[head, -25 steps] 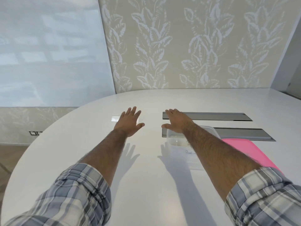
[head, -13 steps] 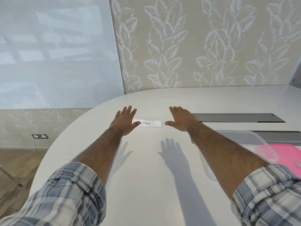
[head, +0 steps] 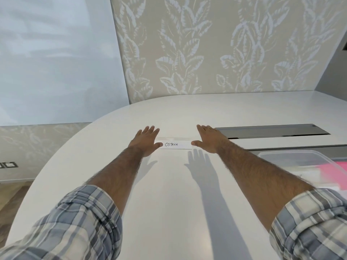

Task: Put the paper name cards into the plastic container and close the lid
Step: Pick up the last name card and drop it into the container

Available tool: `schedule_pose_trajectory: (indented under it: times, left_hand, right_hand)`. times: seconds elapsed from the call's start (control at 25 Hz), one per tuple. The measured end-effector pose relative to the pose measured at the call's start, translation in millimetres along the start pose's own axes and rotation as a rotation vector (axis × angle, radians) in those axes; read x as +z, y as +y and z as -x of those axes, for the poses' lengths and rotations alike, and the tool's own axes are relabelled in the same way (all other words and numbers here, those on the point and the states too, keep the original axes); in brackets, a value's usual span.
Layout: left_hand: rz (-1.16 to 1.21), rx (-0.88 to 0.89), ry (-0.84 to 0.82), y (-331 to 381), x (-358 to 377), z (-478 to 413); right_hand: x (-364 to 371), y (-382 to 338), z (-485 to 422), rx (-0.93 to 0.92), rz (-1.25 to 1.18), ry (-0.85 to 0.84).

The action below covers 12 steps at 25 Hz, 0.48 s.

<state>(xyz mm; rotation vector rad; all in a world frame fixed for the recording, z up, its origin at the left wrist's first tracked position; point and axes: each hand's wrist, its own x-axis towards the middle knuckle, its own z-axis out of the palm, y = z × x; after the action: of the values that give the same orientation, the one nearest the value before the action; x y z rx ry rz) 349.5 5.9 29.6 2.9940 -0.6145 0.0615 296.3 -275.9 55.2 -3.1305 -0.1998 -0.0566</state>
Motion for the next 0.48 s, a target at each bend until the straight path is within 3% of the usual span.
schedule_pose_trajectory:
  times: [0.16,0.48]
  left_hand:
    - [0.037,0.009,-0.033,-14.4,15.4,-27.6]
    - [0.154,-0.003,-0.131,-45.5,43.9,-63.7]
  right_hand:
    - [10.0,-5.7,-28.4,0.005,0.013,-0.004]
    - [45.4,-16.7,-86.1,0.036,-0.044,-0.167]
